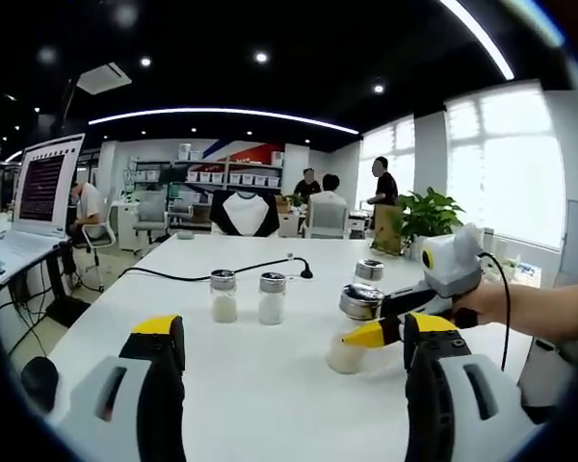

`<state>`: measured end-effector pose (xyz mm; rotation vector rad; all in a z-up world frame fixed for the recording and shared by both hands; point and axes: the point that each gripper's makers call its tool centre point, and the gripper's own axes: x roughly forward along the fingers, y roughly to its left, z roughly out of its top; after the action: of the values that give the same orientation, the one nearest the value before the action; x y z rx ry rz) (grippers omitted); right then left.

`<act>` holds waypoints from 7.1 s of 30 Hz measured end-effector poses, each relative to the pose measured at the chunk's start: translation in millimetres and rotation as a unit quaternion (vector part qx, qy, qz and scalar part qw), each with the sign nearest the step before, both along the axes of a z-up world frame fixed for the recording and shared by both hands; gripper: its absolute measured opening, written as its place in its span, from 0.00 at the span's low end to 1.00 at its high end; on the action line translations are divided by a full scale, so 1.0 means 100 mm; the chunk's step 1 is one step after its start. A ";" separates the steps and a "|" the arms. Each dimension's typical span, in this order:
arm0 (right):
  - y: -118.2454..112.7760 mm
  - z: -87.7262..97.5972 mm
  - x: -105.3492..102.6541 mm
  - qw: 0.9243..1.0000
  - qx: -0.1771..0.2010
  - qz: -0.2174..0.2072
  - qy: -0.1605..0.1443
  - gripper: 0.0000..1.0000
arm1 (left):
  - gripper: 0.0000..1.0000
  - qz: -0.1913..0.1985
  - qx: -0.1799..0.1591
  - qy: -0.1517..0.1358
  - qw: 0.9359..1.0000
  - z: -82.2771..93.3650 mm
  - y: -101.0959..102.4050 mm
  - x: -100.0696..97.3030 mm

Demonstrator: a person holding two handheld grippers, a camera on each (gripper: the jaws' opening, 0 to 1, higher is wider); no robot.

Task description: Rotate the seasoning bottle until the label or dispensing opening points toward the visible target arrow and the bottle remains upright within the marked orientation range

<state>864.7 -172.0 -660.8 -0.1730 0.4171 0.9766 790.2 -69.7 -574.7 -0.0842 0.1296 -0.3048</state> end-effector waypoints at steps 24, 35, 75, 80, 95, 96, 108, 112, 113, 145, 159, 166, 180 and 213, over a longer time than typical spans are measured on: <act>-0.04 -0.03 0.09 0.991 -0.003 -0.132 -0.024 0.38 | 1.00 -0.003 0.001 0.004 1.000 0.00 -0.10 0.01; -0.06 -0.04 0.10 0.985 -0.003 -0.171 -0.021 0.38 | 1.00 -0.001 0.000 0.006 1.000 -0.01 -0.08 0.01; -0.09 0.03 0.09 0.974 -0.012 -0.223 -0.027 0.44 | 1.00 0.002 -0.009 0.011 1.000 -0.02 -0.02 -0.02; -0.08 0.03 0.10 0.977 -0.018 -0.212 -0.027 0.55 | 1.00 0.006 -0.016 0.012 1.000 -0.02 0.01 -0.01; -0.11 0.18 0.01 0.995 -0.022 -0.081 -0.054 0.61 | 1.00 0.001 -0.016 0.010 1.000 -0.01 -0.01 -0.01; -0.10 0.18 -0.01 0.996 -0.014 -0.068 -0.046 0.62 | 1.00 0.000 -0.016 0.010 1.000 0.00 -0.01 0.00; -0.13 0.27 0.00 0.996 0.028 0.077 -0.038 0.61 | 1.00 -0.003 -0.011 0.009 1.000 0.02 -0.03 -0.02; -0.08 0.26 -0.04 0.992 0.021 0.121 -0.034 0.62 | 1.00 -0.005 -0.011 0.008 1.000 0.03 -0.04 -0.02; -0.07 0.24 -0.04 0.991 0.017 0.127 -0.032 0.62 | 1.00 -0.004 -0.010 0.008 1.000 0.03 -0.04 -0.02; 0.04 0.09 -0.07 0.986 0.010 0.166 -0.002 0.40 | 1.00 -0.002 -0.007 0.010 1.000 0.03 -0.02 -0.03; 0.05 0.09 -0.07 0.987 0.015 0.160 -0.009 0.39 | 1.00 -0.003 -0.007 0.010 1.000 0.04 -0.04 -0.02; 0.06 0.09 -0.06 0.988 0.022 0.150 -0.015 0.39 | 1.00 -0.008 -0.007 0.008 1.000 0.05 -0.06 0.00; 0.07 0.09 -0.06 0.994 0.024 0.110 -0.015 0.39 | 1.00 -0.009 -0.008 0.013 1.000 0.04 -0.07 -0.01; 0.06 0.08 -0.03 0.999 0.033 0.020 -0.023 0.39 | 1.00 -0.011 -0.009 0.017 1.000 0.02 -0.08 -0.04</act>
<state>862.0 -166.4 -652.6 -0.1450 0.3401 1.0230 785.8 -78.1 -572.8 -0.1060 0.1606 -0.3259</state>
